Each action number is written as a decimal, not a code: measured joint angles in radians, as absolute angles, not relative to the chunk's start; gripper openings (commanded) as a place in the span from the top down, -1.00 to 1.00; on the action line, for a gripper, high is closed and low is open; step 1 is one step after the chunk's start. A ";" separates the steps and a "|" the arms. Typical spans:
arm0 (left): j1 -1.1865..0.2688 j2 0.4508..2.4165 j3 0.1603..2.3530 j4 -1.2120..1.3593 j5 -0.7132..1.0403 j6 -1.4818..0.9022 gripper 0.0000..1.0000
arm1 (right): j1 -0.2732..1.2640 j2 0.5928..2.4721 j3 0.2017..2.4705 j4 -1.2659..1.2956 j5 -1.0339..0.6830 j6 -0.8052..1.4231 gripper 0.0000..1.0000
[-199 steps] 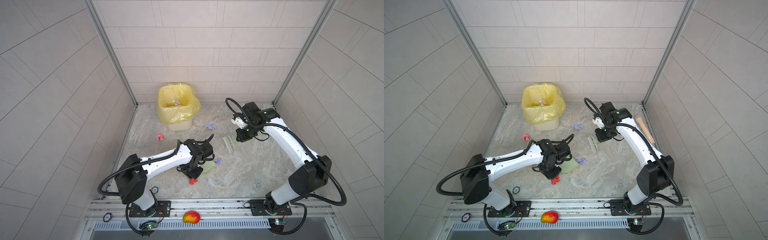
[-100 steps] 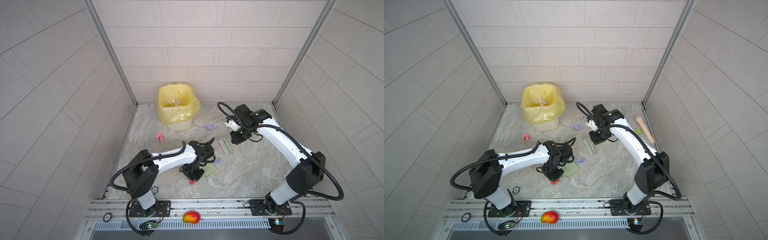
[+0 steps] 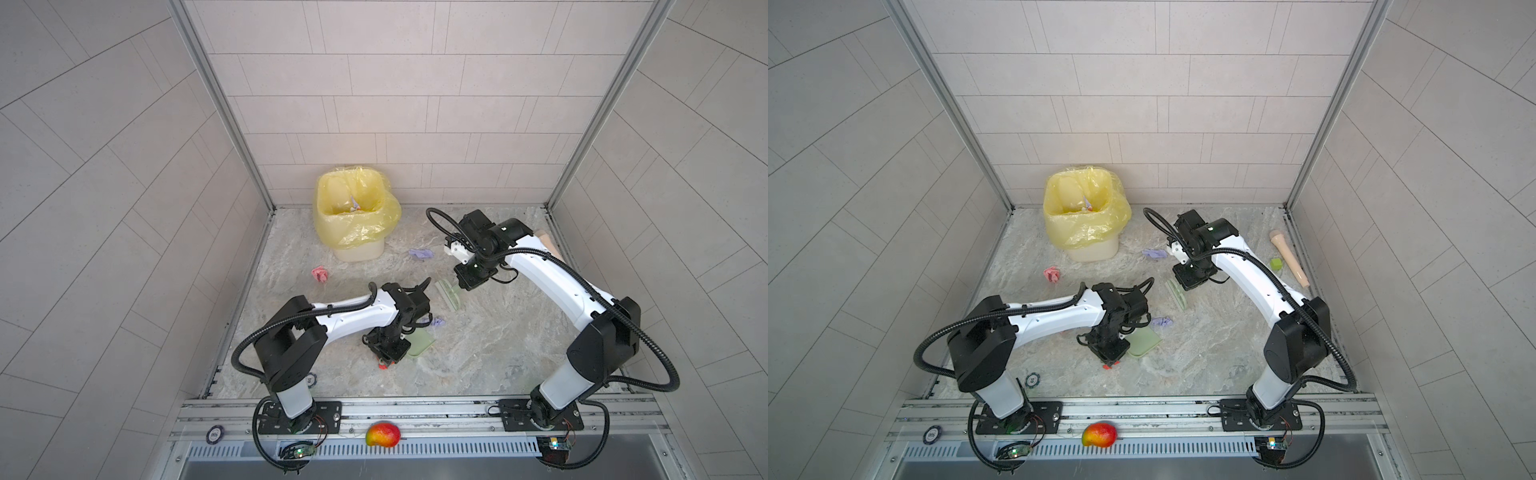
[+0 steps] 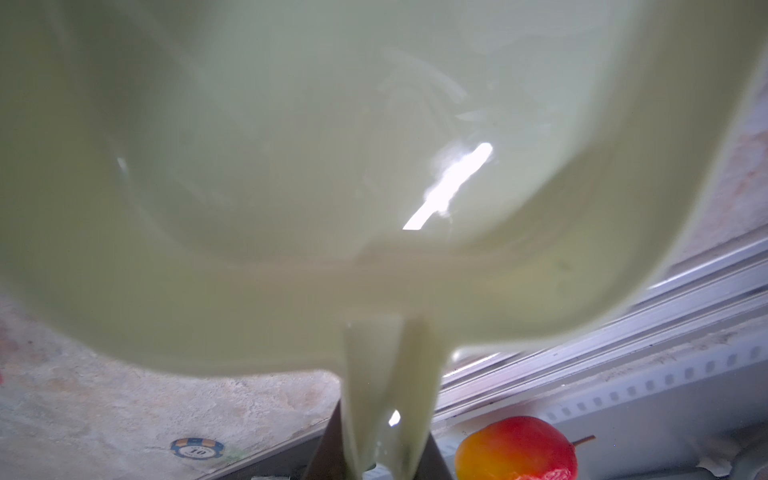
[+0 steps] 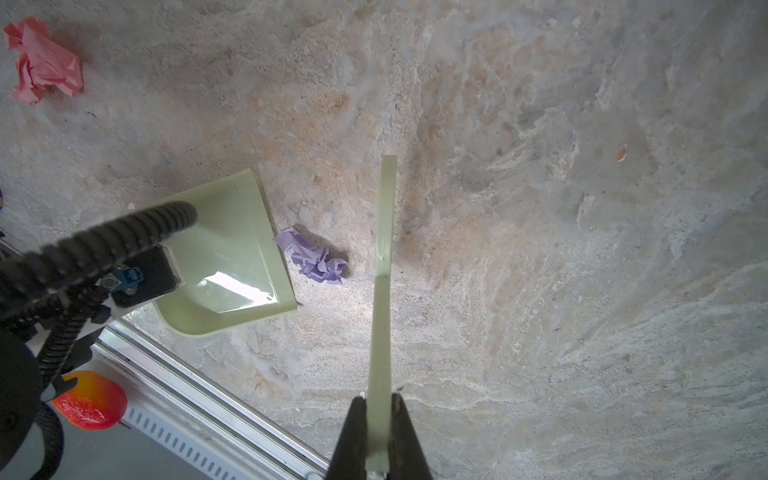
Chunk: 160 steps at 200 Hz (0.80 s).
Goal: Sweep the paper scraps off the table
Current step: 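Lower the dustpan beside the red scrap while the right gripper brings the brush behind it, then sweep the purple scrap into the dustpan with the right gripper's brush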
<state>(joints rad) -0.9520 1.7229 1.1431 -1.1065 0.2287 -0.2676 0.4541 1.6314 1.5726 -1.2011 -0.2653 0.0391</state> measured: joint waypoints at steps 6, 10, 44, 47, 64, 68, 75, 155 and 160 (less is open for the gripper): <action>-0.952 1.726 1.143 -1.106 0.230 -0.267 1.00 | 0.456 1.633 1.574 -1.201 -0.264 0.039 1.00; -0.952 1.727 1.143 -1.106 0.231 -0.265 1.00 | 0.458 1.635 1.575 -1.201 -0.263 0.039 1.00; -0.952 1.737 1.143 -1.102 0.239 -0.265 1.00 | 0.467 1.648 1.581 -1.204 -0.255 0.039 1.00; -0.952 1.738 1.143 -1.101 0.240 -0.265 1.00 | 0.469 1.649 1.582 -1.205 -0.253 0.039 1.00; -0.952 1.741 1.140 -1.097 0.243 -0.263 1.00 | 0.477 1.658 1.592 -1.209 -0.246 0.039 1.00; -0.952 1.742 1.140 -1.096 0.243 -0.262 1.00 | 0.480 1.660 1.594 -1.209 -0.244 0.039 1.00; -0.952 1.744 1.139 -1.096 0.244 -0.261 1.00 | 0.485 1.663 1.596 -1.209 -0.242 0.039 1.00; -0.952 1.755 1.139 -1.092 0.248 -0.253 1.00 | 0.551 1.694 1.597 -1.228 -0.231 0.059 1.00; -0.952 1.755 1.139 -1.091 0.248 -0.253 1.00 | 0.556 1.694 1.597 -1.229 -0.232 0.063 1.00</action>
<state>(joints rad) -0.9520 1.7554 1.1385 -1.0912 0.2481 -0.2527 0.5556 1.6939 1.5970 -1.2289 -0.2321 0.0628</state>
